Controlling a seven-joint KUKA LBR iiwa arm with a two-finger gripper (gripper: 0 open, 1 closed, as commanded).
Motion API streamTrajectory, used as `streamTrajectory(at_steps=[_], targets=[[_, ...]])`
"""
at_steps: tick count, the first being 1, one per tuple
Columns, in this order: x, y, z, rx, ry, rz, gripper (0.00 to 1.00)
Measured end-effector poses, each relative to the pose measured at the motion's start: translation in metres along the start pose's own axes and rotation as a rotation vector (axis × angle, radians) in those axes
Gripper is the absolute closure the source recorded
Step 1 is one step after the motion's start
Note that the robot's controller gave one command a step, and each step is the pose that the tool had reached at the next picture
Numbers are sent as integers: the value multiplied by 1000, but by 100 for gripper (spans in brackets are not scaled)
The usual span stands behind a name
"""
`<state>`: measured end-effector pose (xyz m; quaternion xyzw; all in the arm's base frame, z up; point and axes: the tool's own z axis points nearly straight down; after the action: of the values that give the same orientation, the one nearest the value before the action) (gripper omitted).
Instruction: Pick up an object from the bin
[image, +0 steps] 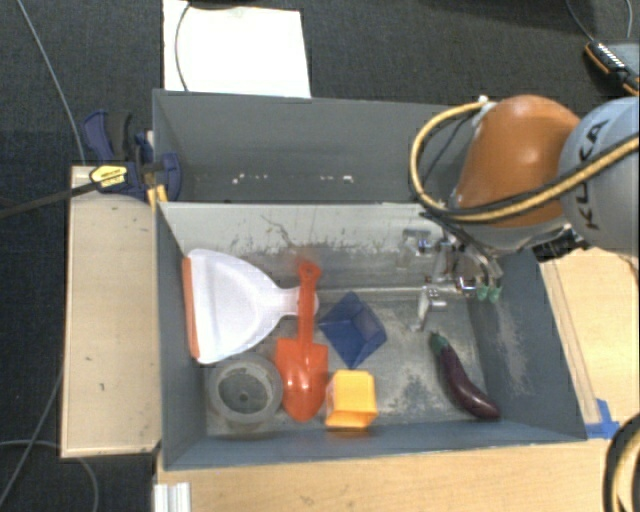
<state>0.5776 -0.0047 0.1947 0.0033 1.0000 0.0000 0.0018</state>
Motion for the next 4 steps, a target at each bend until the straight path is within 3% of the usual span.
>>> streamTrajectory(at_steps=[1,2,3,4], targets=[[0,0,0,0,0,0,0],[10,27,47,-1,2,-77,0],[25,44,68,1,-9,-103,100],[25,44,68,1,-9,-103,100]])
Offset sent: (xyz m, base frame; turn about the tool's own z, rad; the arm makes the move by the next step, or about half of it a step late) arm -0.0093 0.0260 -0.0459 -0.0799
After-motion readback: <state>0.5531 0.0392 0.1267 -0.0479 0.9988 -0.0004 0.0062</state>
